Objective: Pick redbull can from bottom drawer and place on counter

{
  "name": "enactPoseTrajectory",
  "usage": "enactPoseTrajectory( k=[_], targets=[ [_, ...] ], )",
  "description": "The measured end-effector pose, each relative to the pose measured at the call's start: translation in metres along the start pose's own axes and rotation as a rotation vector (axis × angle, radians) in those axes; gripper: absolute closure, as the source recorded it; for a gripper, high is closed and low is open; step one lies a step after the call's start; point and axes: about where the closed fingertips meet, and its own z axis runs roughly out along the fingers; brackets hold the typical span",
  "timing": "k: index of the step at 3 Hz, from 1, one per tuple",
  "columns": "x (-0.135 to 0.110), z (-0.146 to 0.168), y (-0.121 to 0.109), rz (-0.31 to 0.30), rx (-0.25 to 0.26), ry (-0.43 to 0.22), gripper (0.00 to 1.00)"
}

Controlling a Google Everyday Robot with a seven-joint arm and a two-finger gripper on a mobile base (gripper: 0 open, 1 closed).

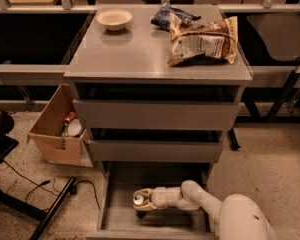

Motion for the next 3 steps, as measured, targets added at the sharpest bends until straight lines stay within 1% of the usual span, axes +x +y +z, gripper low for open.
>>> enactPoseTrajectory(
  k=[1, 2, 3],
  targets=[
    [-0.070, -0.064, -0.023, -0.028, 0.122, 0.012, 1.00],
    [-0.150, -0.143, -0.017, -0.005, 0.210, 0.009, 1.00],
    [-0.274, -0.221, 0.052, 0.094, 0.210, -0.055, 1.00]
  ],
)
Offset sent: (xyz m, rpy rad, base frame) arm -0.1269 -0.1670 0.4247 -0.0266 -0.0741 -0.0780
